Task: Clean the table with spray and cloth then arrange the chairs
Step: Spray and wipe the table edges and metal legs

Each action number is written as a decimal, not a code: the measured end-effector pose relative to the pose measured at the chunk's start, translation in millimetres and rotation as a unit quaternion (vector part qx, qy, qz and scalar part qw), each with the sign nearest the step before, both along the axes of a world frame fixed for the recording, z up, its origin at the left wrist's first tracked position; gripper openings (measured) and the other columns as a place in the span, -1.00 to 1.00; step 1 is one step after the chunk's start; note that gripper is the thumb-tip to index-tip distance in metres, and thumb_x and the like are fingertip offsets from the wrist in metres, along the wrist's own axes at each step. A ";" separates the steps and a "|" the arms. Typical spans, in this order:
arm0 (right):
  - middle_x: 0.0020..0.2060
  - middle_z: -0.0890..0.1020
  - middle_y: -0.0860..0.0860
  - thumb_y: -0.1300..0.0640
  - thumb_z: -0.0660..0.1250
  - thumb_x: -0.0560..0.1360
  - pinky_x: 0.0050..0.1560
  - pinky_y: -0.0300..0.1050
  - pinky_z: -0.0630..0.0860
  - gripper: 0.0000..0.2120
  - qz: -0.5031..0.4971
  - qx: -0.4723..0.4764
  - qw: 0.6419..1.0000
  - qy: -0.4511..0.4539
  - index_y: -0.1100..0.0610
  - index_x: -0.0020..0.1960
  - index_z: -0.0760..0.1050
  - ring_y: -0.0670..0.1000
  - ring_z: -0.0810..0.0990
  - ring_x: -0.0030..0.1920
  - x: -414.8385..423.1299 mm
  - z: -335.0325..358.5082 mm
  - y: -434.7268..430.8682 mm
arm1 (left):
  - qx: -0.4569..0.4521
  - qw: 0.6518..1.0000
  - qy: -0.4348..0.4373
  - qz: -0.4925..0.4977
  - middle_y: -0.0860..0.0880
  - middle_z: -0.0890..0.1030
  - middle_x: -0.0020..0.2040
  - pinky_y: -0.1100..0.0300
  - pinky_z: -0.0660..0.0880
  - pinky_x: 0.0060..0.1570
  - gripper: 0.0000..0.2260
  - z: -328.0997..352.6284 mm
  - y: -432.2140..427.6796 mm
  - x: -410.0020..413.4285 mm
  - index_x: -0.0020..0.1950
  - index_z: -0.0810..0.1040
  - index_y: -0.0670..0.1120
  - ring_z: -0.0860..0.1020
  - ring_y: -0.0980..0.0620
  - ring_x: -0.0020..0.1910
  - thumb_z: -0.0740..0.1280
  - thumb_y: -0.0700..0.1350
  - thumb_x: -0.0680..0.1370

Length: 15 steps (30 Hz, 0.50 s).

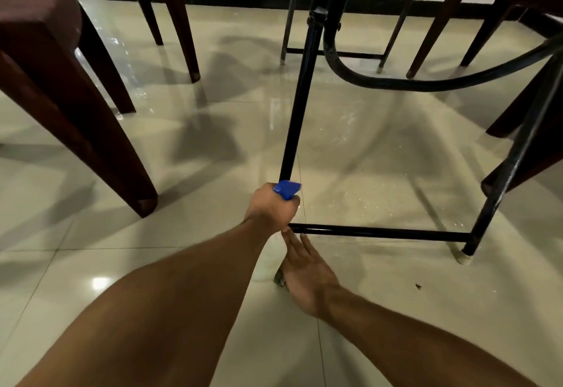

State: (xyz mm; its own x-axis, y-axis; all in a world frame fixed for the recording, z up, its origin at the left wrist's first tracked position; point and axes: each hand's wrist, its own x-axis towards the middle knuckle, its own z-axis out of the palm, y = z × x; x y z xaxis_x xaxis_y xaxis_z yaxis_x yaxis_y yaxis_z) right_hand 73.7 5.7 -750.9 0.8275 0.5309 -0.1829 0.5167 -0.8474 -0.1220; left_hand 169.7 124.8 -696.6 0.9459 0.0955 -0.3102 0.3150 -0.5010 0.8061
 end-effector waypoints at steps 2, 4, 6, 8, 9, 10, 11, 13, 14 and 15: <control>0.62 -0.01 0.08 0.15 0.26 0.57 0.59 -0.03 -0.03 -0.23 0.001 0.027 0.999 0.028 0.10 0.63 -0.12 0.11 -0.01 0.61 -4.4 16.0 -28.0 | -0.011 1.000 0.018 -0.020 -0.16 0.70 -0.13 -0.09 0.67 -0.11 -0.82 -0.4 -9.0 -1.8 -0.01 0.56 -0.18 0.69 -0.15 -0.30 0.38 -0.07 0.54; 0.43 0.42 -0.02 0.27 0.34 0.48 0.41 -0.18 0.35 -0.35 -0.086 0.112 0.980 0.140 0.03 0.54 0.29 0.01 0.44 0.38 -8.1 33.9 -76.0 | -0.011 0.998 0.031 -0.058 -0.16 0.71 -0.17 -0.02 0.67 -0.16 -0.80 0.0 -21.2 -4.5 0.02 0.58 -0.21 0.65 -0.04 -0.45 0.35 -0.08 0.55; 0.14 0.60 -0.08 0.41 0.26 0.44 0.22 -0.14 0.53 -0.52 -0.234 0.188 0.926 0.229 0.05 0.27 0.58 -0.05 0.59 0.12 -11.5 50.5 -129.1 | -0.007 0.995 0.039 -0.094 -0.12 0.71 -0.20 0.10 0.59 -0.29 -0.80 1.0 -35.1 -7.4 0.04 0.59 -0.22 0.63 0.00 -0.50 0.35 -0.09 0.55; -0.11 0.71 0.04 0.43 0.21 0.46 -0.05 -0.01 0.62 -0.66 -0.410 0.269 0.841 0.229 0.15 0.02 0.66 0.09 0.67 -0.06 -19.4 54.7 -191.4 | -0.016 0.992 0.039 -0.120 -0.11 0.70 -0.20 0.16 0.53 -0.35 -0.78 2.1 -57.0 -9.4 0.07 0.60 -0.22 0.61 -0.01 -0.51 0.37 -0.09 0.53; -0.23 0.71 0.11 0.42 0.19 0.49 -0.20 -0.02 0.61 -0.71 -0.496 0.332 0.768 0.231 0.20 -0.01 0.64 0.15 0.67 -0.18 -28.9 54.0 -224.8 | -0.019 0.990 0.032 -0.139 -0.12 0.70 -0.21 0.13 0.56 -0.34 -0.76 1.7 -74.5 -8.8 0.09 0.61 -0.21 0.61 -0.03 -0.51 0.38 -0.08 0.52; -0.31 0.67 0.16 0.37 0.18 0.53 -0.29 -0.05 0.54 -0.78 -0.561 0.417 0.673 0.242 0.25 -0.03 0.61 0.18 0.63 -0.28 -34.9 51.6 -249.9 | -0.020 0.988 0.025 -0.154 -0.14 0.69 -0.21 0.09 0.58 -0.32 -0.74 2.6 -88.8 -9.1 0.11 0.62 -0.19 0.61 -0.03 -0.50 0.39 -0.06 0.51; -0.38 0.61 0.18 0.29 0.17 0.58 -0.32 -0.08 0.45 -0.80 -0.588 0.511 0.570 0.261 0.29 -0.07 0.57 0.15 0.55 -0.36 -40.3 49.3 -271.2 | -0.022 0.985 0.018 -0.170 -0.16 0.69 -0.21 0.07 0.60 -0.31 -0.74 1.7 -102.8 -9.4 0.12 0.64 -0.16 0.60 -0.03 -0.49 0.39 -0.05 0.50; -0.36 0.47 0.19 0.04 0.15 0.61 -0.29 -0.11 0.24 -0.58 -0.579 0.638 0.411 0.299 0.35 -0.20 0.55 0.08 0.41 -0.36 -45.6 44.3 -308.0 | -0.037 0.981 0.004 -0.191 -0.21 0.68 -0.20 0.10 0.59 -0.37 -0.79 -1.4 -140.2 -14.0 0.11 0.66 -0.12 0.58 -0.01 -0.48 0.40 -0.07 0.53; -0.29 0.45 0.22 -0.02 0.16 0.59 -0.25 -0.09 0.21 -0.50 -0.579 0.672 0.358 0.293 0.37 -0.24 0.58 0.12 0.40 -0.29 -44.4 34.6 -325.7 | -0.034 0.979 0.000 -0.201 -0.23 0.68 -0.19 0.11 0.59 -0.40 -0.81 -3.6 -160.4 -17.8 0.08 0.66 -0.13 0.57 -0.01 -0.48 0.40 -0.07 0.54; -0.24 0.45 0.25 0.00 0.17 0.57 -0.21 -0.07 0.25 -0.52 -0.579 0.695 0.331 0.269 0.35 -0.28 0.58 0.15 0.43 -0.24 -41.9 30.4 -335.8 | -0.028 0.979 0.000 -0.204 -0.24 0.68 -0.20 0.09 0.59 -0.40 -0.81 -8.2 -178.3 -22.1 0.02 0.65 -0.16 0.57 -0.01 -0.49 0.40 -0.06 0.54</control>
State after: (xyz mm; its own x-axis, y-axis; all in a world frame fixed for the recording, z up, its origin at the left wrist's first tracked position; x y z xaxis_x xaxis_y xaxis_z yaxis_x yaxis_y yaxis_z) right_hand 31.7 -330.0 -720.5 0.6695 -0.2037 -0.7143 -0.4703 0.6282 -0.6199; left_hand 147.6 -53.5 -704.8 0.9022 -0.3064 -0.3037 0.0976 -0.5407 0.8355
